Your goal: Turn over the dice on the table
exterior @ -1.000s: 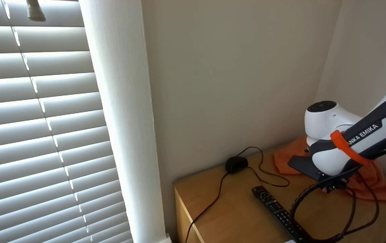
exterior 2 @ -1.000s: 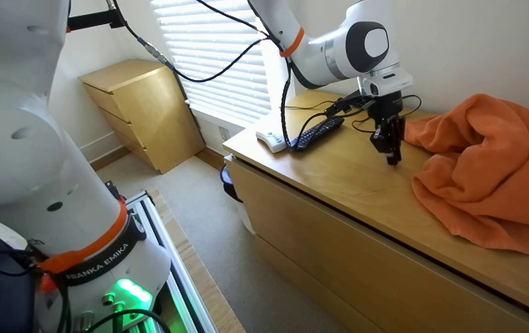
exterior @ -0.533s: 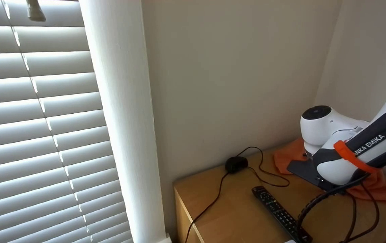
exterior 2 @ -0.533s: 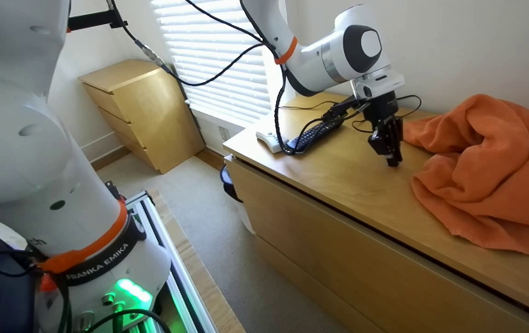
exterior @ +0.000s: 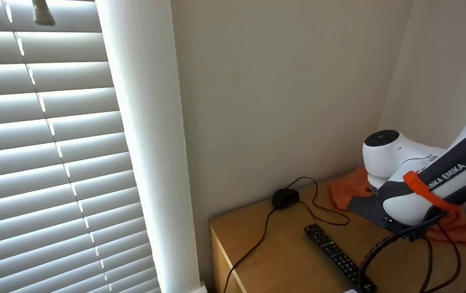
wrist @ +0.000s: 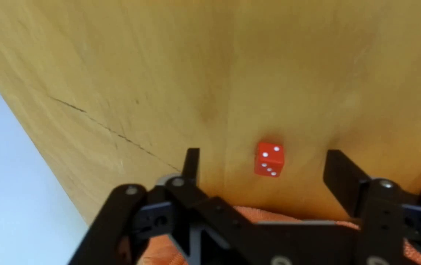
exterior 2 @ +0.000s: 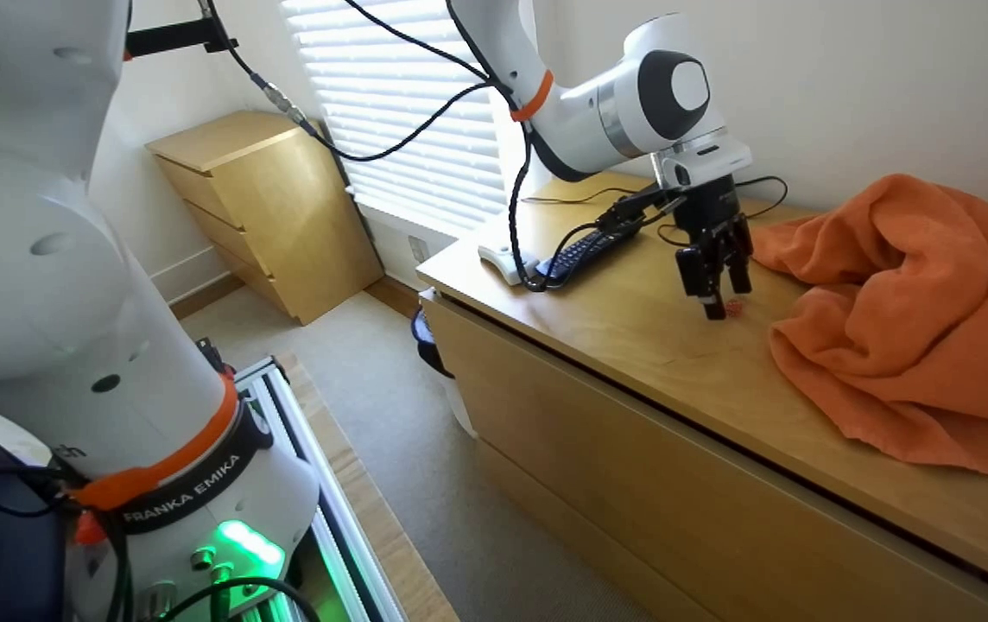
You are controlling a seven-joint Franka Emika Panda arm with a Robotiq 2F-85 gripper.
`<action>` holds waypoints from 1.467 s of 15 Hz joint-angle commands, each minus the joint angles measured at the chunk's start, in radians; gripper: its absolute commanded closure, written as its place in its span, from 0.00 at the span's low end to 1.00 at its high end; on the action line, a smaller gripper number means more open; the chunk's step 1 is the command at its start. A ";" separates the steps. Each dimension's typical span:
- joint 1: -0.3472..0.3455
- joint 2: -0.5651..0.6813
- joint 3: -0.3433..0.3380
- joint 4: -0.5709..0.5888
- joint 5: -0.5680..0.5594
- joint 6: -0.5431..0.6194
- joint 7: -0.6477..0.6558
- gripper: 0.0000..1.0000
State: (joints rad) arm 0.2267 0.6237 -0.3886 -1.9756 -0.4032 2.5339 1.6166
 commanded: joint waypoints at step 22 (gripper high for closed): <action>-0.414 -0.164 0.195 0.124 0.713 -0.386 -0.680 0.00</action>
State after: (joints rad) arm -0.1931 0.4581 -0.1867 -1.8541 0.3063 2.1516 0.9385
